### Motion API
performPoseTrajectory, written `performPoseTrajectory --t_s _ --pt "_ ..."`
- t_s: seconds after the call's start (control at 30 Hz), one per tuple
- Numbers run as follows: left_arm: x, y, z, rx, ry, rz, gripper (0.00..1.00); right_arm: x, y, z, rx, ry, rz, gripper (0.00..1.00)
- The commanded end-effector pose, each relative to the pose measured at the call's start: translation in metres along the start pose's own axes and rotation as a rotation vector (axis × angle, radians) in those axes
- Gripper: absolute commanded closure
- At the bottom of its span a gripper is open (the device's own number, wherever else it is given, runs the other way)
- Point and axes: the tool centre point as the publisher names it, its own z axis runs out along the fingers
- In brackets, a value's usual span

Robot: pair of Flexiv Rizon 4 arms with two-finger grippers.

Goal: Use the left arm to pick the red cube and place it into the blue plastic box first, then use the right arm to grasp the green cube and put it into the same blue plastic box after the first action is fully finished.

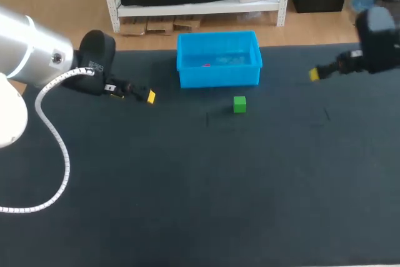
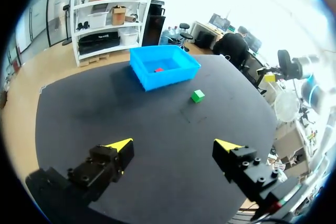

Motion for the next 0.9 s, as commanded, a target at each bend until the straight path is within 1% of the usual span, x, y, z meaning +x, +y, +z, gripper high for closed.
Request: performPoseTrajectory --t_s 0.03,0.1,0.17,0.27,0.3,0.37,0.43,0.47,0.57,0.9 --pt "0.001 0.001 0.0 0.005 -0.005 0.001 0.0 -0.011 0.042 0.02 0.36 0.026 -0.032 0.0" --pt "0.001 0.001 0.0 0.005 -0.005 0.001 0.0 -0.012 0.053 0.029 0.407 0.035 -0.052 0.0" --pt "0.001 0.001 0.0 0.005 -0.005 0.001 0.0 -0.012 0.062 0.038 0.474 0.043 -0.093 0.0" --pt "0.001 0.001 0.0 0.005 -0.005 0.001 0.0 -0.012 0.072 0.049 0.525 0.063 -0.128 0.0" --pt "0.001 0.001 0.0 0.005 -0.005 0.001 0.0 -0.012 0.073 0.054 0.542 0.072 -0.135 0.0" --pt "0.001 0.001 0.0 0.005 -0.005 0.001 0.0 -0.011 0.077 0.061 0.548 0.1 -0.133 0.0" --pt "0.001 0.001 0.0 0.005 -0.005 0.001 0.0 -0.011 0.077 0.069 0.581 0.123 -0.134 0.0" --pt "0.001 0.001 0.0 0.005 -0.005 0.001 0.0 -0.01 0.077 0.074 0.577 0.144 -0.137 0.0" --pt "0.001 0.001 0.0 0.005 -0.005 0.001 0.0 -0.009 0.077 0.086 0.503 0.192 -0.154 0.0" --pt "0.001 0.001 0.0 0.005 -0.005 0.001 0.0 -0.009 0.077 0.086 0.503 0.192 -0.154 0.0"
